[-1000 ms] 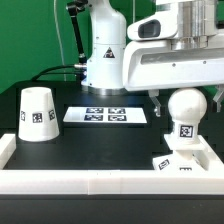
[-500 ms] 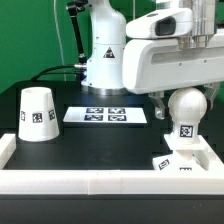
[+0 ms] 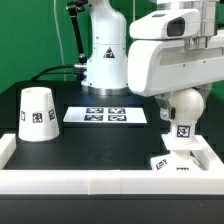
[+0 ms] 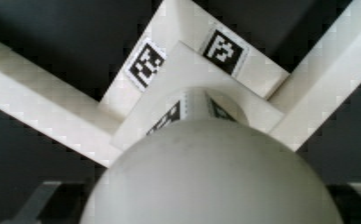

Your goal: Assemble lamp

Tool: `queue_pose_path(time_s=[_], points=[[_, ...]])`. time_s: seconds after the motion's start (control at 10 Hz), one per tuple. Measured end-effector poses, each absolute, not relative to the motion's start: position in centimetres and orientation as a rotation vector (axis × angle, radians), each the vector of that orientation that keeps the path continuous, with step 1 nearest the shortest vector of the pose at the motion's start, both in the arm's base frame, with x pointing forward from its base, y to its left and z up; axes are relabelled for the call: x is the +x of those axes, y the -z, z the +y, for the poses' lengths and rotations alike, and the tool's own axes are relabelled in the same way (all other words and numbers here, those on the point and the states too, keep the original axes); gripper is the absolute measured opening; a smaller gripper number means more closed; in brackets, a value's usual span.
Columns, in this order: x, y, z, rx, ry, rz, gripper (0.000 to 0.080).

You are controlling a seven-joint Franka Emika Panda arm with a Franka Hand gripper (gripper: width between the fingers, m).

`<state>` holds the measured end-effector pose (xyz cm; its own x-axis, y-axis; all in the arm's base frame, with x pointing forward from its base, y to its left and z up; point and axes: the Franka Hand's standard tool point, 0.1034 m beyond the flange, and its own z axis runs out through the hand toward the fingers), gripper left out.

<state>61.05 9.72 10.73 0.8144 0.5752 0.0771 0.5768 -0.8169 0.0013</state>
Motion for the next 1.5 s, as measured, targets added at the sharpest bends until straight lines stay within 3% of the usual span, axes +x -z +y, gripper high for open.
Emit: queue_pose_path(time_s=[0.3,0.9,1.0,1.2,1.5], points=[[61.0,-10.8,9.9,-3.007,0.114,-0.803,0.0576],[61.4,-11.3,8.9,-3.100,0.120,0.065,0.0576],[61.4,-11.3,8.9,-3.100,0.119,0.075,0.0636],[61.3,-11.2,8.9,-3.100,0.116,0.073,0.0680],[60.4,-11.2,8.8,-3.104,0.113,0.010,0.0698]])
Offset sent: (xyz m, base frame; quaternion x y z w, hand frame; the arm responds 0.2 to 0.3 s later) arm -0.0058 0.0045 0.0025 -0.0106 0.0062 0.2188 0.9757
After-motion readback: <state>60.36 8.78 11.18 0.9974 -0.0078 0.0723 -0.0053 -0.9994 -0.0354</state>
